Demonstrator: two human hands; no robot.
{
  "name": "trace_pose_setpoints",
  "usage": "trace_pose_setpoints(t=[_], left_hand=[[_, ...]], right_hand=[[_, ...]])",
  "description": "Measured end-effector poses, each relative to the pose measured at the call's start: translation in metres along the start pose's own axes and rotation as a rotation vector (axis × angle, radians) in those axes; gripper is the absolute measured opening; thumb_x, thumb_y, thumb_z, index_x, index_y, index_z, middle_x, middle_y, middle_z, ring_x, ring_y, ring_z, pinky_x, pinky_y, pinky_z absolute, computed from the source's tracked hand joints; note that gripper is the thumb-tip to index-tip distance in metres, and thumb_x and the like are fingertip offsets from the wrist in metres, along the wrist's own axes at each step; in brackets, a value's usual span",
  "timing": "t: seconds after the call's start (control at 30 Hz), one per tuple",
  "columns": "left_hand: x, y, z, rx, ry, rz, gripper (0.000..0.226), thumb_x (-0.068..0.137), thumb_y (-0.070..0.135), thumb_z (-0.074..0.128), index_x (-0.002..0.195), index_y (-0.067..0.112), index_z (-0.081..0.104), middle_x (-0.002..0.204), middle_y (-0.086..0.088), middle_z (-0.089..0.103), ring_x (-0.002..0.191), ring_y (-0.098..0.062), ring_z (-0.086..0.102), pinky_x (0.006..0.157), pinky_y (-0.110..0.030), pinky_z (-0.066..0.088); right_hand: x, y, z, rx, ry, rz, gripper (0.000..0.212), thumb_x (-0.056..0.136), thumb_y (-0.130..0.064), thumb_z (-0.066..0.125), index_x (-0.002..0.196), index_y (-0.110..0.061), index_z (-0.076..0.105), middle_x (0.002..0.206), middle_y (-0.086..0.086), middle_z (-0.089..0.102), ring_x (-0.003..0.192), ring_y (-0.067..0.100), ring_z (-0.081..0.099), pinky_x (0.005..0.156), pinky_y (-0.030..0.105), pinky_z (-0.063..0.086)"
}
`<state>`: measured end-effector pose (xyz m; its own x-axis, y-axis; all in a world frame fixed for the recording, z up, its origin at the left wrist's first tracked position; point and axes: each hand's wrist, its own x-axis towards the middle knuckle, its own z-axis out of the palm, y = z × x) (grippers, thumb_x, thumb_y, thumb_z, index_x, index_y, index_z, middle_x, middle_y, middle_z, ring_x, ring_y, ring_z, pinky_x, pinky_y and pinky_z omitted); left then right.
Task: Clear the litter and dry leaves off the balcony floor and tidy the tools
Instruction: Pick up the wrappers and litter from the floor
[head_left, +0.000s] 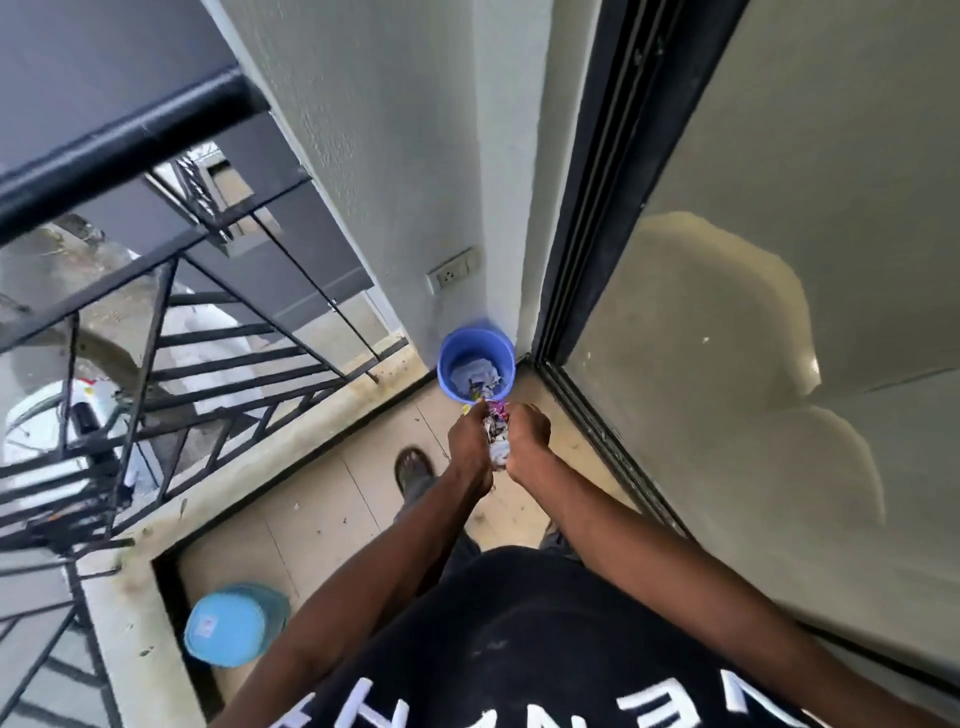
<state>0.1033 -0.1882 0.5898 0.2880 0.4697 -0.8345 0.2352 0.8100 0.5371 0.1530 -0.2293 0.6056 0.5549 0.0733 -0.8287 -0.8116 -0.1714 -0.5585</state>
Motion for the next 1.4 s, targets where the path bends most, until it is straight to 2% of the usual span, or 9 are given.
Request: trace_pose_setpoints(t=[0.47,0.6,0.7,0.77,0.83,1.03,1.17,1.33,1.4], left_hand=[[0.231,0.110,0.007,0.638,-0.285,-0.241,0.024,0.080,0.042,0.066,0.093,0.021,0.064,0.098,0.002,0.067,0.083,-0.012,0.063,0.084,-0.031,0.052],[0.314,0.099,0.015,0.610,-0.302,-0.275,0.037,0.088,0.034,0.061,0.108,0.004,0.067,0.104,-0.017,0.065,0.079,-0.026,0.066,0.068,-0.031,0.056],[0.369,0.101,0.024,0.515,-0.448,-0.396,0.060,0.094,0.056,0.041,0.135,0.014,0.053,0.116,-0.011,0.061,0.088,-0.026,0.068,0.077,-0.037,0.056],[0.409,0.107,0.023,0.529,-0.407,-0.422,0.053,0.098,0.056,0.034,0.134,0.020,0.050,0.110,-0.005,0.062,0.092,-0.022,0.064,0.081,-0.035,0.054],[0.434,0.115,0.016,0.482,-0.441,-0.420,0.044,0.095,0.056,0.046,0.116,0.018,0.057,0.091,-0.003,0.067,0.086,-0.023,0.061,0.079,-0.031,0.050],[0.390,0.136,-0.007,0.638,-0.320,-0.320,0.049,0.087,0.048,0.063,0.124,0.016,0.057,0.118,-0.009,0.056,0.108,-0.026,0.057,0.088,-0.036,0.047],[0.307,0.148,-0.024,0.762,-0.429,-0.299,0.016,0.095,0.039,0.055,0.107,0.028,0.054,0.088,0.000,0.054,0.081,-0.017,0.055,0.076,-0.031,0.048],[0.177,0.151,-0.075,1.128,-0.681,-0.106,0.022,0.100,0.025,0.048,0.118,0.016,0.058,0.095,-0.003,0.053,0.083,-0.016,0.050,0.074,-0.032,0.044],[0.142,0.147,-0.099,1.323,-0.708,-0.052,0.032,0.100,0.018,0.048,0.126,0.003,0.058,0.085,-0.004,0.050,0.084,-0.019,0.049,0.077,-0.034,0.045]], right_hand=[[0.169,0.000,0.158,0.342,0.342,0.166,0.041,0.083,-0.016,0.066,0.042,-0.021,0.069,0.056,0.000,0.065,0.073,0.024,0.065,0.083,0.045,0.056],[0.255,0.023,0.175,0.546,0.344,0.230,0.014,0.078,-0.022,0.072,0.072,-0.009,0.072,0.079,0.013,0.069,0.076,0.027,0.065,0.078,0.040,0.054],[0.317,0.036,0.179,0.700,0.215,0.163,0.038,0.093,-0.039,0.056,0.105,-0.005,0.069,0.089,0.011,0.072,0.082,0.023,0.069,0.076,0.029,0.056],[0.337,0.040,0.171,0.796,0.119,0.167,0.034,0.102,-0.037,0.042,0.087,-0.014,0.061,0.061,0.001,0.066,0.054,0.013,0.064,0.050,0.018,0.049],[0.338,0.037,0.164,0.825,0.142,0.195,0.028,0.100,-0.039,0.045,0.085,-0.020,0.056,0.066,-0.001,0.062,0.057,0.015,0.058,0.050,0.022,0.045],[0.282,0.056,0.154,0.850,0.192,0.181,0.016,0.095,-0.033,0.057,0.103,-0.020,0.053,0.102,0.005,0.051,0.075,0.016,0.047,0.072,0.026,0.043],[0.191,0.062,0.160,0.851,0.243,0.138,0.007,0.098,-0.022,0.053,0.095,-0.015,0.055,0.094,0.005,0.055,0.094,0.020,0.050,0.105,0.034,0.039],[0.058,0.092,0.165,0.614,0.354,0.054,0.033,0.096,-0.018,0.056,0.121,0.003,0.060,0.110,0.016,0.058,0.087,0.022,0.056,0.069,0.024,0.045],[0.012,0.110,0.170,0.297,0.403,0.059,0.036,0.098,-0.024,0.053,0.121,0.003,0.062,0.121,0.019,0.064,0.101,0.029,0.062,0.074,0.026,0.044]])
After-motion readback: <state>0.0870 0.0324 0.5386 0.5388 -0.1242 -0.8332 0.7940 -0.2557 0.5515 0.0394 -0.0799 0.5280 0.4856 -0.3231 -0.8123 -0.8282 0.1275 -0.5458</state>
